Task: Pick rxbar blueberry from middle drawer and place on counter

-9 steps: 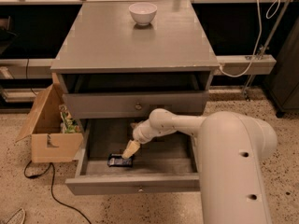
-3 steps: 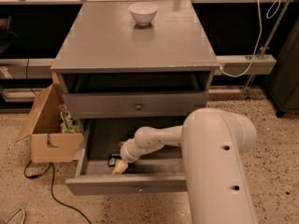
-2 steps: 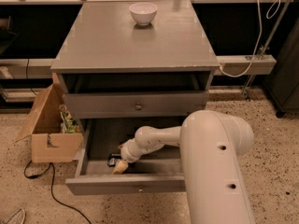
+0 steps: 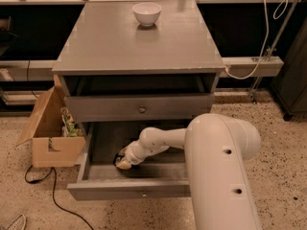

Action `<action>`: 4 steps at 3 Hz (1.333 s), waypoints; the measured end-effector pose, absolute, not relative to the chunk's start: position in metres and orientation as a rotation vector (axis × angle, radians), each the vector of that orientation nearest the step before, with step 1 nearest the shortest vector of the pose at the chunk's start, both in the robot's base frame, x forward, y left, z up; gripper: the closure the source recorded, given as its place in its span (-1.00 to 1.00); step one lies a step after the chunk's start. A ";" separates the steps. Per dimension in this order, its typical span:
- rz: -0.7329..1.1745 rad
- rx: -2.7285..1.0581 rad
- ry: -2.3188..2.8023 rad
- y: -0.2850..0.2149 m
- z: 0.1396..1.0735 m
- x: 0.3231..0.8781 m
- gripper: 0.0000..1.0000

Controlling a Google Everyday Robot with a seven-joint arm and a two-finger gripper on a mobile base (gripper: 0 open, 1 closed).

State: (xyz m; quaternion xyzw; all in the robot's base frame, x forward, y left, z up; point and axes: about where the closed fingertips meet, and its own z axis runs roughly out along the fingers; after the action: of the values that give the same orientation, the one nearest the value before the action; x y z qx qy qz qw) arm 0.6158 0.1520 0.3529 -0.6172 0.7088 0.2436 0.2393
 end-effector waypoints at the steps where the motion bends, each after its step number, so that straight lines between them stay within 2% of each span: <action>1: 0.660 -1.678 1.905 0.150 0.363 0.620 0.88; 2: 0.642 -1.651 1.865 0.145 0.381 0.619 1.00; 4: 0.651 -1.554 1.575 0.090 0.485 0.611 1.00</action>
Offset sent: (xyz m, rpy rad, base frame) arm 0.0040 -0.0181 0.0528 0.0867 -0.1249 -0.0250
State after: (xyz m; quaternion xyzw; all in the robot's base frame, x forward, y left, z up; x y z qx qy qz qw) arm 0.6111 0.0901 0.4847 -0.6160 0.6241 0.2582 0.4055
